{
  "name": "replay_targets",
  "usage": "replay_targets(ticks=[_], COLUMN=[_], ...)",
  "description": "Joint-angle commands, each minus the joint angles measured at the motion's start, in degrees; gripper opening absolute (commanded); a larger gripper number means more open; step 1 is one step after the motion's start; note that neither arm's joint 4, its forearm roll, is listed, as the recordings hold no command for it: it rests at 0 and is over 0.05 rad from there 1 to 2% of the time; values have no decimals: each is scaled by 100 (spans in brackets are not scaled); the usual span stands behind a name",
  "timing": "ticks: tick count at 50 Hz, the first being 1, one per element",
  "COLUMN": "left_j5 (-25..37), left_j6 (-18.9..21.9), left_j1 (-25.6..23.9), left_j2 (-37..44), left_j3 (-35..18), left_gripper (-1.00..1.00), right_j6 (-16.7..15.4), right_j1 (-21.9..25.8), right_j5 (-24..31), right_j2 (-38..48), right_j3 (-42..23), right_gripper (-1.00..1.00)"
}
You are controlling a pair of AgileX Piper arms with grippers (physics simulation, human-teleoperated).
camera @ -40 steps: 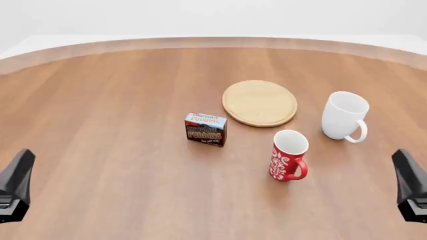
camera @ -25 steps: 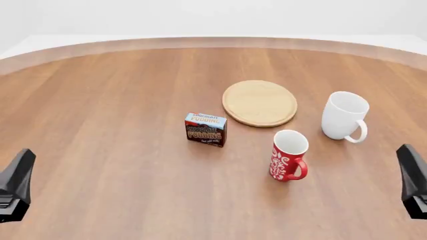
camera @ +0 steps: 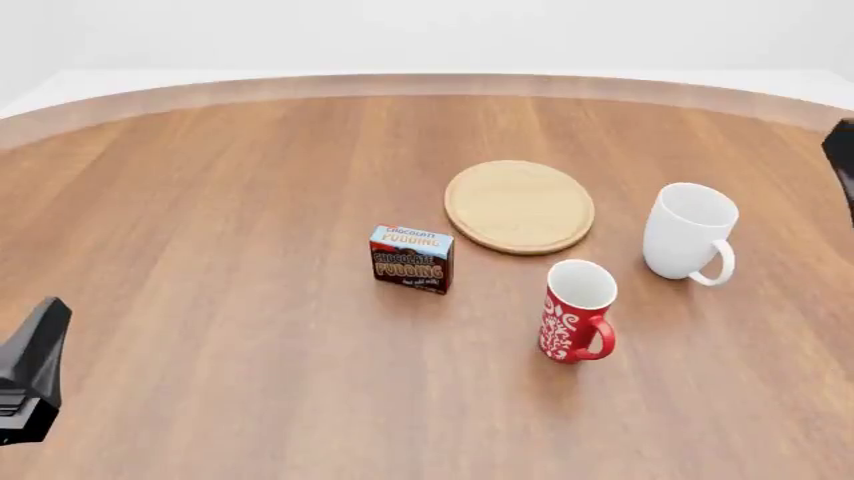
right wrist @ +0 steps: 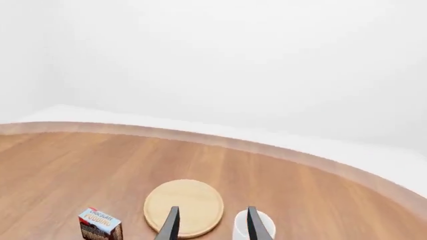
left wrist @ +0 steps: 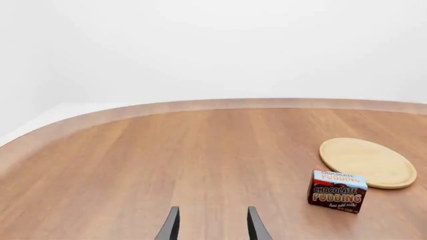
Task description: Put the chocolate pudding to the left of the plate.
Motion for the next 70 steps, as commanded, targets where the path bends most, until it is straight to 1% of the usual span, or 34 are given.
replay_targets(ticks=[1, 2, 4, 6, 7, 8, 9, 10, 13, 14, 17, 19, 22, 25, 28, 30, 42, 48, 51, 58, 70], left_j5=[0, 0, 0, 0, 0, 0, 0, 0, 0, 0, 0, 0, 0, 0, 0, 0, 0, 0, 0, 0, 0], left_j6=[0, 0, 0, 0, 0, 0, 0, 0, 0, 0, 0, 0, 0, 0, 0, 0, 0, 0, 0, 0, 0], left_j1=[0, 0, 0, 0, 0, 0, 0, 0, 0, 0, 0, 0, 0, 0, 0, 0, 0, 0, 0, 0, 0], left_j2=[0, 0, 0, 0, 0, 0, 0, 0, 0, 0, 0, 0, 0, 0, 0, 0, 0, 0, 0, 0, 0], left_j3=[0, 0, 0, 0, 0, 0, 0, 0, 0, 0, 0, 0, 0, 0, 0, 0, 0, 0, 0, 0, 0], left_gripper=[100, 100, 100, 100, 100, 100, 100, 100, 100, 100, 100, 100, 100, 100, 100, 100, 100, 100, 100, 100, 100], right_j6=[-407, -520, -557, -662, -633, -744, -760, -858, -951, -1066, -1224, -1232, -1303, -1302, -1401, -1482, -1517, -1507, -1473, -1456, -1452], right_j1=[591, 649, 707, 809, 862, 906, 888, 938, 954, 992, 1044, 1048, 1100, 1205, 1264, 1256, 1672, 1809, 1971, 2117, 2270], right_j5=[369, 422, 564, 641, 677, 672, 688, 705, 733, 805, 917, 1013, 1081, 1223, 1369, 1353, 1444, 1502, 1573, 1440, 1376], right_j2=[1710, 1790, 2011, 2245, 2375, 2546, 2774, 2904, 3048, 3216, 3453, 3673, 3888, 4106, 4326, 4455, 5242, 5403, 5585, 5873, 6341], right_j3=[-1317, -1414, -1688, -1879, -1932, -1950, -2009, -2039, -2111, -2244, -2455, -2670, -2788, -2963, -3193, -3270, -3546, -3488, -3449, -3426, -3735], right_gripper=[100, 100, 100, 100, 100, 100, 100, 100, 100, 100, 100, 100, 100, 100, 100, 100, 100, 100, 100, 100, 100])
